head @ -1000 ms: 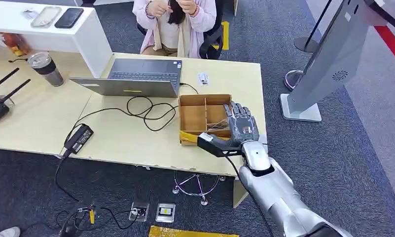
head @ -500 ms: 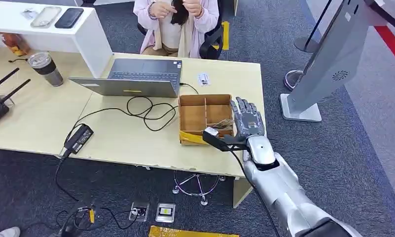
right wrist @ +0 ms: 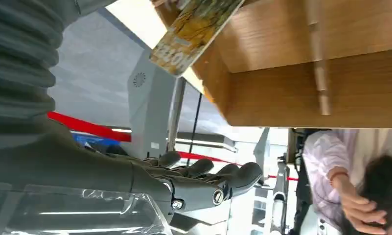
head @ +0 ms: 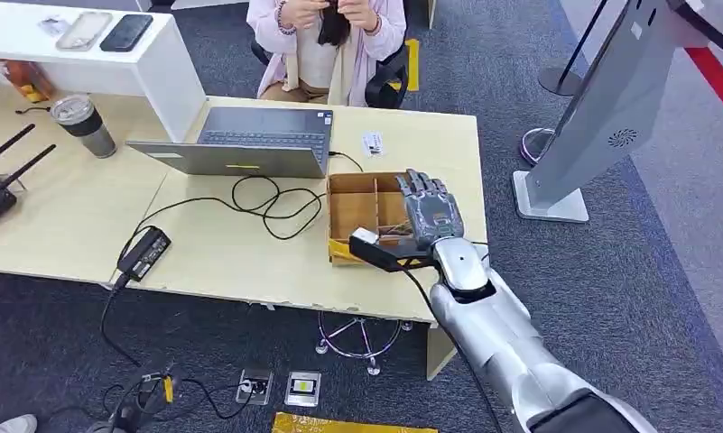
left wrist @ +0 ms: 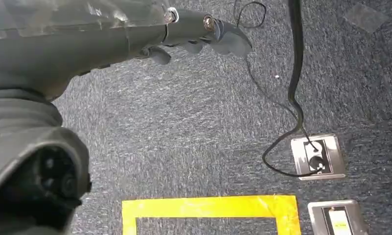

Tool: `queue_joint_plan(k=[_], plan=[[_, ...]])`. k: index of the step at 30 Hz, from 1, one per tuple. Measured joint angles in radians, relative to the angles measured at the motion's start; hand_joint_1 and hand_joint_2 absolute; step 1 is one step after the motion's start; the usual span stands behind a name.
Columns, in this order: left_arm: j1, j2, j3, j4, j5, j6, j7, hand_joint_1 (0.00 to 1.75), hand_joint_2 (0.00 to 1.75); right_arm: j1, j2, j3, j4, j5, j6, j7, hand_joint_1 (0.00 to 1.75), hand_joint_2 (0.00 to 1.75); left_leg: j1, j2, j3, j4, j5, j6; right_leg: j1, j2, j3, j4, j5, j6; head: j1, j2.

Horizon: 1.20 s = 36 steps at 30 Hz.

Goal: Pass the card to the sensor for recognition and then transmit it.

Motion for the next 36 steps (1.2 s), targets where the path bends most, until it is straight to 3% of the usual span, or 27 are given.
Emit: queue_joint_plan(k=[8, 36], plan=[[-0.001, 0.0, 0.014, 0.0, -0.008, -0.001, 0.0, 0.0, 0.0, 0.005, 0.042, 0.007, 0.0, -0.004, 0.017, -0.005, 0.0, 1.75, 0.0, 0.0, 0.0, 0.0, 0.0, 0.0, 0.0, 0.0, 0.0, 0.0, 0.0, 0.0, 0.0, 0.0], [-0.004, 0.0, 0.055, 0.0, -0.046, 0.0, 0.0, 0.0, 0.0, 0.007, 0.041, 0.013, 0.018, -0.032, 0.037, 0.036, 0.0, 1.75, 0.0, 0.0, 0.0, 0.0, 0.0, 0.0, 0.0, 0.0, 0.0, 0.0, 0.0, 0.0, 0.0, 0.0]])
